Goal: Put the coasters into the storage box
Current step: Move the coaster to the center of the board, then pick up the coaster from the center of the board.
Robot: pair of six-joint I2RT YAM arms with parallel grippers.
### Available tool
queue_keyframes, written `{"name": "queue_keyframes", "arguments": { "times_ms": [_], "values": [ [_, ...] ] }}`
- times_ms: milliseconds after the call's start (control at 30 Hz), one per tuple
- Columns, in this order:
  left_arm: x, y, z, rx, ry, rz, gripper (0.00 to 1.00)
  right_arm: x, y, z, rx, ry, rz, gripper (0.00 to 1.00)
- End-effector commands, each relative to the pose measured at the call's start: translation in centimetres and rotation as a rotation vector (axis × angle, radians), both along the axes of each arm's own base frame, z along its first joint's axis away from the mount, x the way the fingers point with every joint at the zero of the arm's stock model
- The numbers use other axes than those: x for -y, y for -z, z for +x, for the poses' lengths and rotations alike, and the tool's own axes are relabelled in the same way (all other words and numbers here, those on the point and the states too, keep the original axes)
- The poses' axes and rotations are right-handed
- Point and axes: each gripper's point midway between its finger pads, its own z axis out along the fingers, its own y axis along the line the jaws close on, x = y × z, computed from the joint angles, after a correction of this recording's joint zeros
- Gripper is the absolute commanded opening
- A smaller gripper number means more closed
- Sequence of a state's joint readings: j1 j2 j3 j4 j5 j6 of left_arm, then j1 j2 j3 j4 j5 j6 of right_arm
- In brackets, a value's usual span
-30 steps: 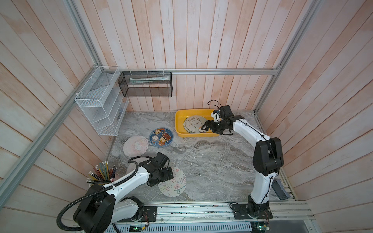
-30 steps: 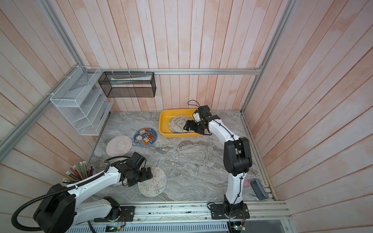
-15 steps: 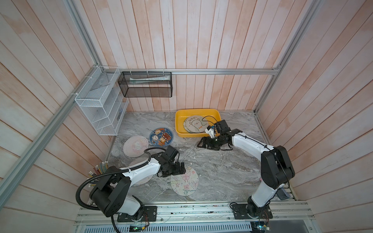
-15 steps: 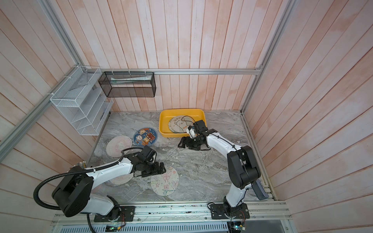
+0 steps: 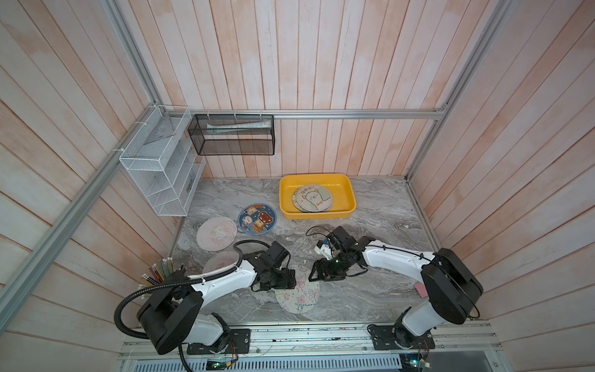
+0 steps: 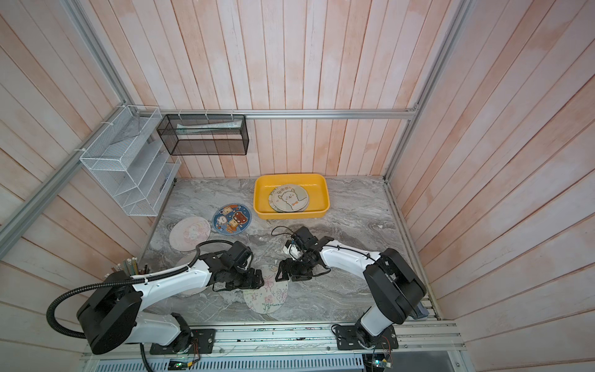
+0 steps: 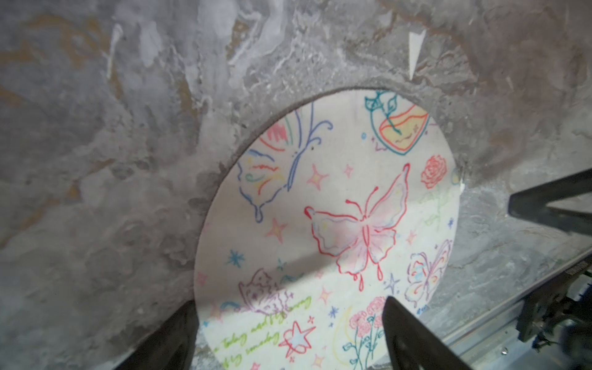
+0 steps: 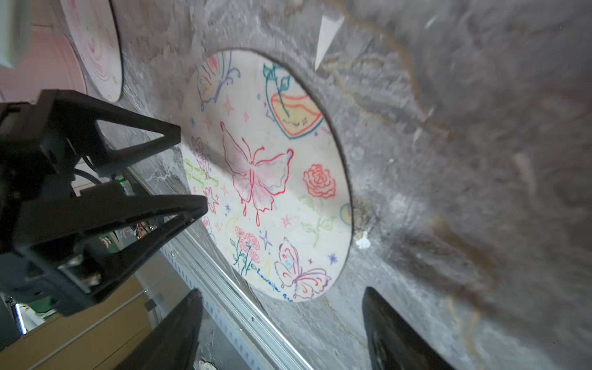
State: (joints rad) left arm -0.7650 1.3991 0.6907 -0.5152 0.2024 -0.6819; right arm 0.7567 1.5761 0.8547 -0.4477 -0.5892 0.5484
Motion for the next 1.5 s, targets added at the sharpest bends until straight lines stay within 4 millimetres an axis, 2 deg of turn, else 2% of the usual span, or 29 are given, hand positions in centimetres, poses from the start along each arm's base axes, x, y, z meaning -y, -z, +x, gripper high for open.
{"name": "queue_keyframes", "arguments": {
  "times_ms": [0, 167, 433, 733, 967, 1200, 1300, 1467],
  "values": [
    [-1.0, 1.9, -1.3, -0.047, -0.008, 0.054, 0.87, -0.5, 0.6, -0.4, 0.013, 0.011, -0.014, 0.76],
    [-0.9, 2.1, -1.4, -0.051, -0.005, 0.044, 0.83, -0.7, 1.4, -0.2, 0.025, 0.025, -0.039, 0.72],
    [-1.1, 2.1, -1.5, -0.049, -0.007, 0.049, 0.82, 0.8, 3.0, -0.2, 0.031, 0.060, -0.119, 0.68],
    [-1.0, 2.0, -1.5, -0.053, -0.005, 0.043, 0.81, -0.2, 3.8, -1.0, 0.008, 0.015, -0.119, 0.63],
    [-0.9, 2.0, -1.6, -0.055, -0.006, 0.042, 0.80, -0.5, 3.7, -0.6, 0.022, 0.028, -0.113, 0.48],
    [-1.0, 1.9, -1.5, -0.053, -0.007, 0.043, 0.80, -1.2, 3.2, 0.0, 0.040, 0.030, -0.086, 0.16],
    [-1.0, 1.8, -1.5, -0.049, -0.009, 0.043, 0.80, -1.4, 2.7, 0.2, 0.051, 0.028, -0.078, 0.06],
    [-1.4, 1.1, -0.6, -0.025, -0.043, 0.024, 0.85, -1.8, 0.5, 1.5, 0.092, 0.046, -0.046, 0.01]
  ]
}}
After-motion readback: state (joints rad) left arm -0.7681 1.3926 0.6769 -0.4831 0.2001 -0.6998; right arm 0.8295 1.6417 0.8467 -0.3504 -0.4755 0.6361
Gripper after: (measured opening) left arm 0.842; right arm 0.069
